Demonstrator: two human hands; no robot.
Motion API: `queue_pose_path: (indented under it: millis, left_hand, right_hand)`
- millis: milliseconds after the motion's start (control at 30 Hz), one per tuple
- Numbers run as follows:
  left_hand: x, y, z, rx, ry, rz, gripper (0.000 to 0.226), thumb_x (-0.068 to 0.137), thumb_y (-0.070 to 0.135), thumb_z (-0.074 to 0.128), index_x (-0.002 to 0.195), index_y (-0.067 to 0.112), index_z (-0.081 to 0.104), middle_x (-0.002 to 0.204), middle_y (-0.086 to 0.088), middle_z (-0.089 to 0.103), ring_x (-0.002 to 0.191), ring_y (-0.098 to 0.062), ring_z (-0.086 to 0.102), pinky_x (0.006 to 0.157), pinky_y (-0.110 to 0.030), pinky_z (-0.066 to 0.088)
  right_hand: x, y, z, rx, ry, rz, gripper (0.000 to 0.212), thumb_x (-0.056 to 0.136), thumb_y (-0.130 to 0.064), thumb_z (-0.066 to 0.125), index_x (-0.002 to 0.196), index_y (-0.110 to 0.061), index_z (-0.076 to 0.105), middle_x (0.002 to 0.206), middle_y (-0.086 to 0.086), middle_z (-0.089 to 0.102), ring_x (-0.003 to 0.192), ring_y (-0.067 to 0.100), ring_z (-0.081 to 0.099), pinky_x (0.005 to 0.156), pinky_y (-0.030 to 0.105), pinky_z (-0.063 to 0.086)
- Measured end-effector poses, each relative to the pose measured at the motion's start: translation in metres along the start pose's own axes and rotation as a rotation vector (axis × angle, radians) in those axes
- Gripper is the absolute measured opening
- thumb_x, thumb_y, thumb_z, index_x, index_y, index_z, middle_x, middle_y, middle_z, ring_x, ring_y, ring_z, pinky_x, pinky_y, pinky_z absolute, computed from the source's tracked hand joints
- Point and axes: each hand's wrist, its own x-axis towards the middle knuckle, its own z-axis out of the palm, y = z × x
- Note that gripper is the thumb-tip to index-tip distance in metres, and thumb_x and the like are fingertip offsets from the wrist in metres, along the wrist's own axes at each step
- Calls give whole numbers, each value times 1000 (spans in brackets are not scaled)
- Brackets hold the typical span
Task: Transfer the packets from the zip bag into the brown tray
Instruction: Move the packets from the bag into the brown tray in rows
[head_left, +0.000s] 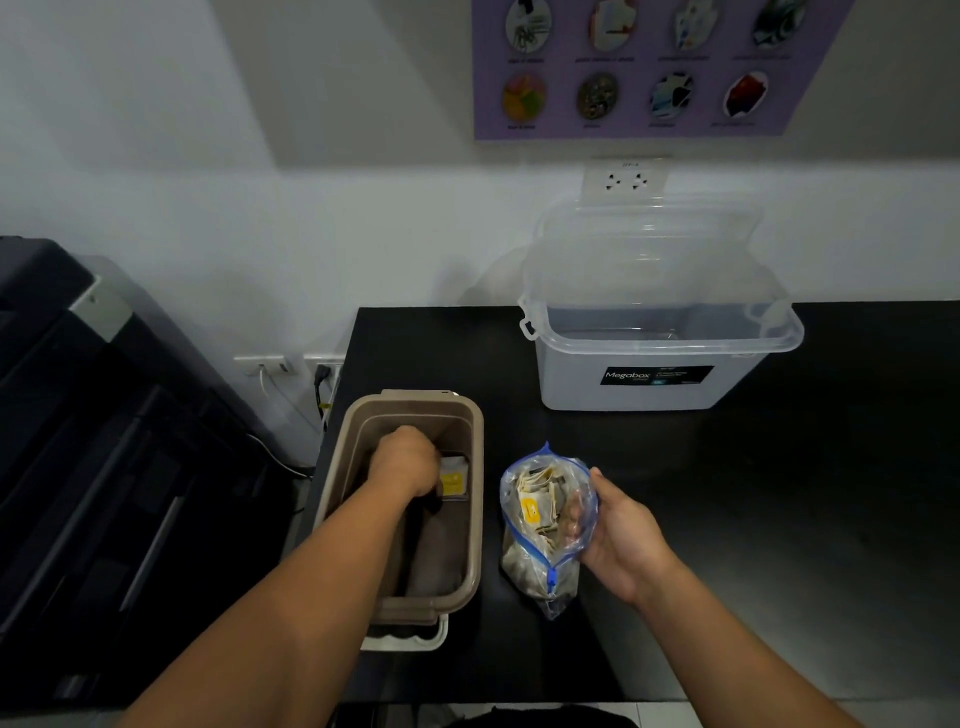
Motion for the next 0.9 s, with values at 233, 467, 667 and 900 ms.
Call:
queue_pose_path:
  millis: [233, 467, 667, 900]
  left_hand:
    - [-55, 25, -51, -182, 215, 144, 18, 91, 12, 64, 84, 28, 66, 90, 5, 69, 87, -12, 65, 78, -25, 50]
    - [-99, 86, -35, -90, 8, 458, 6, 90, 20, 70, 93, 23, 76, 86, 9, 71, 82, -4, 67, 75, -18, 53]
    - [-83, 120, 13, 504, -200, 340, 24, 89, 18, 70, 112, 13, 68, 94, -5, 63, 91, -20, 66, 81, -33, 56]
    - [-84, 127, 27, 577, -266, 270, 37, 90, 22, 70, 124, 9, 60, 96, -8, 56, 96, -23, 63, 82, -35, 53]
  right_hand:
    - [0, 0, -3, 0, 15, -12, 46, 111, -31, 40, 130, 2, 65, 122, 23, 72, 115, 38, 69, 107, 60, 49]
    - [4, 2, -3, -44, 12, -37, 41, 110, -21, 39, 137, 5, 57, 119, 24, 72, 111, 40, 71, 101, 55, 54]
    - [6, 0, -7, -71, 0, -39, 41, 112, -22, 35, 133, 1, 60, 121, 24, 73, 115, 38, 71, 103, 56, 53]
    - [6, -3, -12, -42, 3, -27, 39, 110, -22, 39, 133, 0, 61, 121, 24, 73, 115, 37, 71, 103, 58, 53]
